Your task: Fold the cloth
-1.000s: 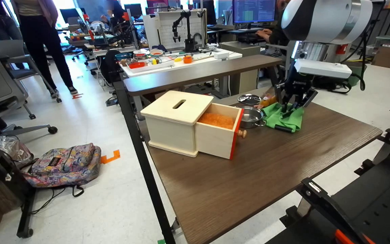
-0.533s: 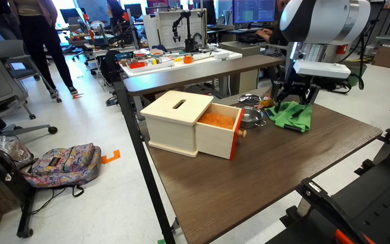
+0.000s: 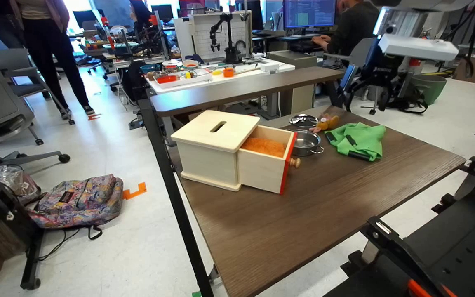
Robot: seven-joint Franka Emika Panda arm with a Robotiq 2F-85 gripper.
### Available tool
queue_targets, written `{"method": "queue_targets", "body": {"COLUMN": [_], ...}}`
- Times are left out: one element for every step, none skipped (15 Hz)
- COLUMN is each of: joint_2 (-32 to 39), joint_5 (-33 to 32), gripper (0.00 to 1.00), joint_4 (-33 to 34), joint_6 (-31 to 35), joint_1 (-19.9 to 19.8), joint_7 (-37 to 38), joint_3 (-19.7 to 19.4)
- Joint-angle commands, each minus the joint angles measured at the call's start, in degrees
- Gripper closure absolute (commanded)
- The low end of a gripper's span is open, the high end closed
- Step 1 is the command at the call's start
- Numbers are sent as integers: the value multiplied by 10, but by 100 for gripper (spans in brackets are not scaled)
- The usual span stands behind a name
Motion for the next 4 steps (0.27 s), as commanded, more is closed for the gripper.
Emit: {"method": "queue_targets", "body": {"joint_2": [-93, -46, -64, -76], "joint_5": [3, 3, 3, 4], "gripper": [0, 0, 0, 0], "joint_4": [-87, -38, -53, -65], "joint_6": [6, -2, -2, -2], "joint_1": [-8, -1, -2, -2], "joint_7": [-26, -9, -13, -15], "joint_3": [-1, -3, -4, -5]}}
